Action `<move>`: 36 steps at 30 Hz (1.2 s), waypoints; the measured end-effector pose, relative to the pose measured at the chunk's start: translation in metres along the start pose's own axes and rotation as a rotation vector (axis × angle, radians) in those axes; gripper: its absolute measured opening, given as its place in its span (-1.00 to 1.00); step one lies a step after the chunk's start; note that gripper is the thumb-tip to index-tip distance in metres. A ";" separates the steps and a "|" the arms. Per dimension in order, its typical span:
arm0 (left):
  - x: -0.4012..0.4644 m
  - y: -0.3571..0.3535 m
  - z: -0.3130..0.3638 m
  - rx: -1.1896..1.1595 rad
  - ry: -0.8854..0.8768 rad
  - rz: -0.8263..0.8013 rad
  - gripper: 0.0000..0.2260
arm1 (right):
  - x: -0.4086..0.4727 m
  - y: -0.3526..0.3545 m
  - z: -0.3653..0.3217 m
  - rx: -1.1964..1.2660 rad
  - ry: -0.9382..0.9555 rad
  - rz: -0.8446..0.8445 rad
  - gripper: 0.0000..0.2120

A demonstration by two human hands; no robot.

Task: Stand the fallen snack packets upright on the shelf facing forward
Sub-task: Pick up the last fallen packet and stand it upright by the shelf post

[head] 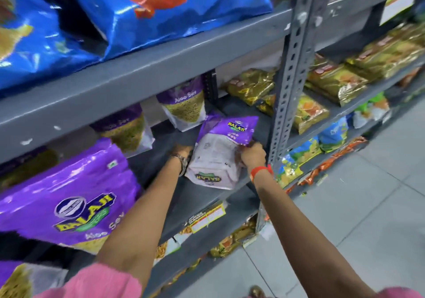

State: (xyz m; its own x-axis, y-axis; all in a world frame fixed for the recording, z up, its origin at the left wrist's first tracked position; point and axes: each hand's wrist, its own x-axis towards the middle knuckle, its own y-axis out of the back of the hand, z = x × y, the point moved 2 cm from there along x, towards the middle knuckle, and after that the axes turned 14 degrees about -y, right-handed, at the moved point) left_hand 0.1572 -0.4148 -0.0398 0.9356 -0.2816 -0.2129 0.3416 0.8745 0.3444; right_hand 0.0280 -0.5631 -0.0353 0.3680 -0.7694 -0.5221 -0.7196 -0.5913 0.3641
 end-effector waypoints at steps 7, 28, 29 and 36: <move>0.004 -0.001 -0.005 -0.166 0.100 0.020 -0.88 | 0.012 -0.005 0.014 0.096 -0.053 -0.011 -0.70; -0.036 0.034 0.003 -0.479 -0.215 0.402 -0.88 | -0.008 -0.003 -0.038 0.529 0.159 -0.295 -0.70; -0.037 0.034 -0.001 -0.475 -0.209 0.422 -0.81 | -0.008 -0.005 -0.036 0.446 0.176 -0.322 -0.70; -0.063 0.027 -0.001 -0.355 -0.328 0.518 -0.70 | -0.003 -0.005 -0.041 0.313 0.210 -0.299 -0.62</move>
State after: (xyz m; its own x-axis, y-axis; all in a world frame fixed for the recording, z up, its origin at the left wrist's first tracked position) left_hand 0.1072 -0.3734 -0.0183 0.9675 0.1495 0.2037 -0.1519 0.9884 -0.0039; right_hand 0.0546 -0.5677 -0.0043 0.6735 -0.6282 -0.3896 -0.6952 -0.7174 -0.0450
